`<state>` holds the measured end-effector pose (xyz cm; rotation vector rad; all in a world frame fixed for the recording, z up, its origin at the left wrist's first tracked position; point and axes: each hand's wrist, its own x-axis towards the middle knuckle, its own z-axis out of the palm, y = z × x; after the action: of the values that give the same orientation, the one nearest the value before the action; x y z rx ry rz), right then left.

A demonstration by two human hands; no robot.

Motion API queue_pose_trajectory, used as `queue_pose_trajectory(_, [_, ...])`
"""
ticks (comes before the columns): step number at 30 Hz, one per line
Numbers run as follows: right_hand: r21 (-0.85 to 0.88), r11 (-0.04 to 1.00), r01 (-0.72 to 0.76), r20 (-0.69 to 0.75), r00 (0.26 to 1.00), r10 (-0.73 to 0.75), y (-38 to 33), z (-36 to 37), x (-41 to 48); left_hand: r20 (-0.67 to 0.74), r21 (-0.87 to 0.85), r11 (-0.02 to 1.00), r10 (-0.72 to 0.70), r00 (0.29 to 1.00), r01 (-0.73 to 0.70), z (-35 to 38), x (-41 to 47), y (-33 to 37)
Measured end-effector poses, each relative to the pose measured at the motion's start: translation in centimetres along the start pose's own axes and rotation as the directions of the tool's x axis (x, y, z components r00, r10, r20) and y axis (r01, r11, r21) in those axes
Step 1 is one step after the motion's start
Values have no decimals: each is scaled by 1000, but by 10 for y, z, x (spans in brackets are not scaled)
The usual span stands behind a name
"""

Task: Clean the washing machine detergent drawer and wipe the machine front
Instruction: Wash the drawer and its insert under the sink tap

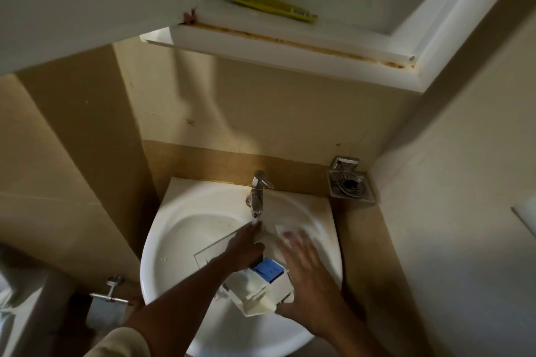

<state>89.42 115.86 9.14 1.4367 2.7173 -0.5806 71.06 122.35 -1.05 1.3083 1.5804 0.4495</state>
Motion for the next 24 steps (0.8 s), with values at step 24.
queue_pose_trajectory(24, [893,-399,-210,451,406,795,-46,53,5,63,547,832,64,996,-89,13,-11,13])
